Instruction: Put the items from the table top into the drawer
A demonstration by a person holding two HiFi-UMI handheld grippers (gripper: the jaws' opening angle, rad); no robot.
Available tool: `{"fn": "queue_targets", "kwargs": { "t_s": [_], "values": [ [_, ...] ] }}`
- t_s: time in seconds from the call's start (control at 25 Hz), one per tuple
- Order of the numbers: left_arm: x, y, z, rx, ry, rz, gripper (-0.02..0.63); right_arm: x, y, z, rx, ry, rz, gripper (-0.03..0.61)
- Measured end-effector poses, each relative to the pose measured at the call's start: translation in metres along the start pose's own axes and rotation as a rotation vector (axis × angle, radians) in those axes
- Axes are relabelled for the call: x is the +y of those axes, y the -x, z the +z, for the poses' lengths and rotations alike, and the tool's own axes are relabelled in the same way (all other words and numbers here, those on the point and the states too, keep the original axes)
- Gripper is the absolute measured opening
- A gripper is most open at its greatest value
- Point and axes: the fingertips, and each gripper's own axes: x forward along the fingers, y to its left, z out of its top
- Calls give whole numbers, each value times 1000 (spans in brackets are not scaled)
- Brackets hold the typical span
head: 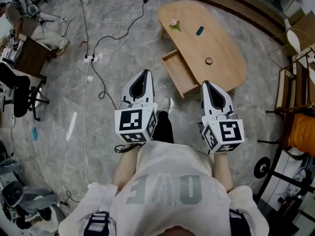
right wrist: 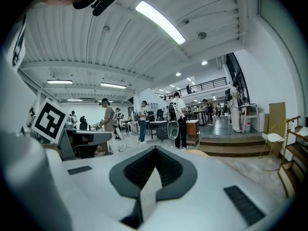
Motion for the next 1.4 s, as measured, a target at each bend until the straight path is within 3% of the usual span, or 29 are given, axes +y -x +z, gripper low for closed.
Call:
{"fn": "queue_targets", "kwargs": {
  "t_s": [0.36, 0.64, 0.84, 1.12, 1.4],
  "values": [
    [39, -194, 45, 20, -49, -189, 8, -62, -174, 66, -8, 45, -109, 5],
    [50, -284, 78, -1, -74, -266, 8, -96, -259, 98, -32, 58, -170, 5],
    [37, -314, 84, -3, -59, -257, 8, -123, -276, 103, -38, 43, -177, 6],
    [7, -316, 82, -11, -39, -149, 8, -148, -264, 108, -56, 54, -58, 6],
    [-30, -305, 85, -24, -46, -125, 8, -170, -247, 121, -127, 1, 33, 5]
  ]
}}
